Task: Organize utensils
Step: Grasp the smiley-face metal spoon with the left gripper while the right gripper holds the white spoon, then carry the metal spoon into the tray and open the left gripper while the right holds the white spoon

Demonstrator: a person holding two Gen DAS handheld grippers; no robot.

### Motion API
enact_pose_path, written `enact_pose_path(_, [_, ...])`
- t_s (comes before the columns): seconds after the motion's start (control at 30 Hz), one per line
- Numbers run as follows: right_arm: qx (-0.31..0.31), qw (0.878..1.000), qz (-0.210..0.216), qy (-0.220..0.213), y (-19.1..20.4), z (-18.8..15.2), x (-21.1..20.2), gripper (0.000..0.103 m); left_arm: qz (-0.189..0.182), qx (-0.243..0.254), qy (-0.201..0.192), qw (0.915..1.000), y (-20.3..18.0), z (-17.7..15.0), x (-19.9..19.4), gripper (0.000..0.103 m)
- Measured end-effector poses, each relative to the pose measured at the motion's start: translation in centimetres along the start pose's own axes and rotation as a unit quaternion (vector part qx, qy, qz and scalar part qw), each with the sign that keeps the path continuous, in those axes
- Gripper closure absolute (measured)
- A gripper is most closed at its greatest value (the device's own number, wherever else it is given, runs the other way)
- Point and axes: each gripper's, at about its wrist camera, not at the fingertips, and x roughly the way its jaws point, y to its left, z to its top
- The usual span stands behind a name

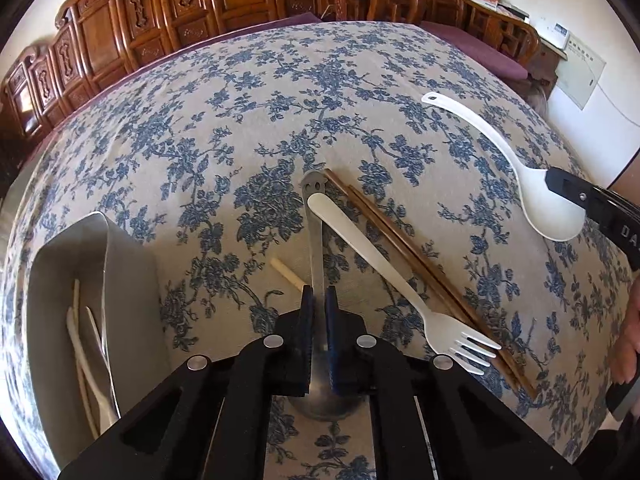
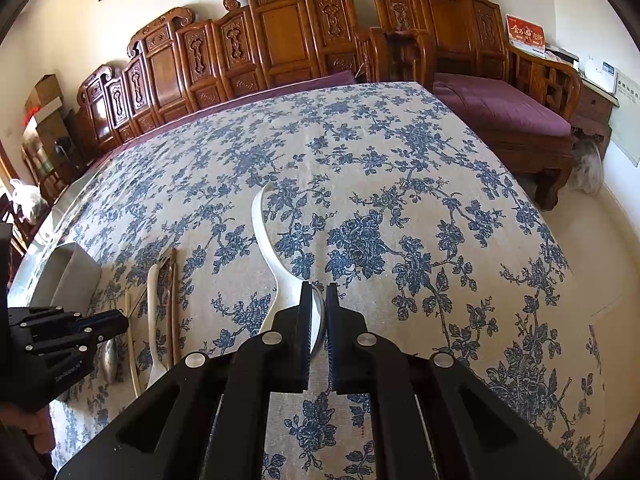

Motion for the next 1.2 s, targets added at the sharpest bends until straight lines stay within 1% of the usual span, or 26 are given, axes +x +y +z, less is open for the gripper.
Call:
enact_pose_path(0.07, [0.0,1.0,0.0,0.0,0.0,0.0,0.0,0.095,-0.004,0.002,0.002,1.0,0.0,0.4,0.2,0.098])
enact_pose_path(0.33, [0.002,1.0,0.002,0.0,0.0,0.0,0.0,0.095,0.021,0.031,0.003,0.9993,-1.0,1.7,1.1,0.098])
enact_pose_path(0.43, [0.002,1.0,0.003,0.0,0.1,0.0,0.0,0.095,0.03,0.041,0.011,0.9987,-1.4,2.3,1.7,0.098])
enact_pose_path(0.5, [0.003,1.0,0.004,0.001,0.1,-0.1,0.0,0.095,0.033,0.045,0.007,0.9984,-1.5,2.8,2.0,0.097])
enact_pose_path(0.6, [0.004,1.0,0.004,0.001,0.0,0.0,0.0,0.095,0.03,0.046,0.01,0.9984,-1.4,3.4,2.3,0.097])
enact_pose_path(0.73, [0.003,1.0,0.006,0.001,0.0,0.0,0.0,0.095,0.029,0.049,0.009,0.9983,-1.2,3.2,2.2,0.098])
enact_pose_path(0.83, [0.003,1.0,0.009,0.001,0.2,0.0,0.0,0.095,0.029,0.046,0.001,0.9985,-0.8,2.7,1.3,0.098])
enact_pose_path(1.0, [0.0,1.0,0.017,0.001,1.0,0.0,-0.2,0.095,0.032,0.047,-0.029,0.9979,0.0,2.3,-1.1,0.098])
enact_pose_path(1.1, [-0.004,1.0,0.025,-0.001,2.0,-0.1,-0.5,0.095,0.028,0.039,-0.045,0.9979,0.9,2.1,-2.5,0.098])
enact_pose_path(1.2, [-0.014,1.0,0.027,-0.001,3.1,-0.2,-0.6,0.095,0.034,0.03,-0.057,0.9973,1.8,1.8,-3.2,0.098])
